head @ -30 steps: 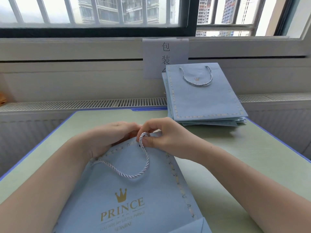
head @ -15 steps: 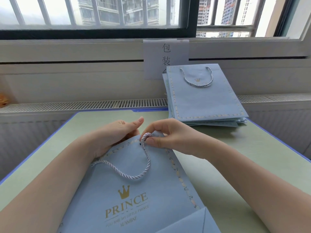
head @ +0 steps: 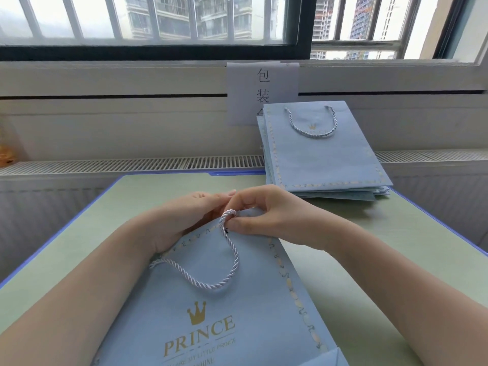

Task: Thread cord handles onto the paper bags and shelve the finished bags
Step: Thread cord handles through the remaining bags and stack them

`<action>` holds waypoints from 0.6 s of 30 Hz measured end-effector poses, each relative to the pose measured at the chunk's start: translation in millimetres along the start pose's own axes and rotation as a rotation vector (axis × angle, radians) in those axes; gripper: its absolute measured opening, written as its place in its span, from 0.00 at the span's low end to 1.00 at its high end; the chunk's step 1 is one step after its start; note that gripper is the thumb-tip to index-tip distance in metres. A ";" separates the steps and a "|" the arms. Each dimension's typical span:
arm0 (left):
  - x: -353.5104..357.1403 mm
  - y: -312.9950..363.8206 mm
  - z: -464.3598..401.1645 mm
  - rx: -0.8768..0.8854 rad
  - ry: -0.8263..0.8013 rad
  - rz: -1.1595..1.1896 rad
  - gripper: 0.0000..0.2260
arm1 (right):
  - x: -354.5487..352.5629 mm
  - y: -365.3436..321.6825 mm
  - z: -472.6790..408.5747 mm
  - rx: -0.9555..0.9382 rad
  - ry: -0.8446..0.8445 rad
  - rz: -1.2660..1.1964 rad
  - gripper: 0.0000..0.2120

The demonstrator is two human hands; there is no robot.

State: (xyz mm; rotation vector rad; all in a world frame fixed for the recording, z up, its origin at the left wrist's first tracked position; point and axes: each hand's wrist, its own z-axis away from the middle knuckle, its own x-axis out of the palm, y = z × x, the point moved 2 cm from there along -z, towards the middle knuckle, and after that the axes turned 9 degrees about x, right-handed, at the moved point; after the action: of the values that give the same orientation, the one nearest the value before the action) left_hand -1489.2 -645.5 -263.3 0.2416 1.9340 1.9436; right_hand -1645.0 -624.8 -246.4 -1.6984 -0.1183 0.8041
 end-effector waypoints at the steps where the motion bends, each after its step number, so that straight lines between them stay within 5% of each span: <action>1: -0.4 -0.6 -0.5 -0.008 -0.004 -0.009 0.27 | 0.1 0.6 0.5 0.004 -0.005 -0.004 0.06; 11: -10.8 8.0 -2.2 0.120 0.107 -0.162 0.22 | -6.0 6.4 -2.6 0.074 0.055 -0.178 0.09; 18: -36.6 17.9 -4.0 0.494 0.470 -0.453 0.28 | -20.1 13.1 -4.6 0.110 0.300 -0.284 0.10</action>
State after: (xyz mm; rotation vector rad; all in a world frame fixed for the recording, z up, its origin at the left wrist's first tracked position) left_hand -1460.1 -662.8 -240.4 -0.5300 2.4747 1.2830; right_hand -1661.9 -642.2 -248.9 -1.6327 -0.1032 0.3353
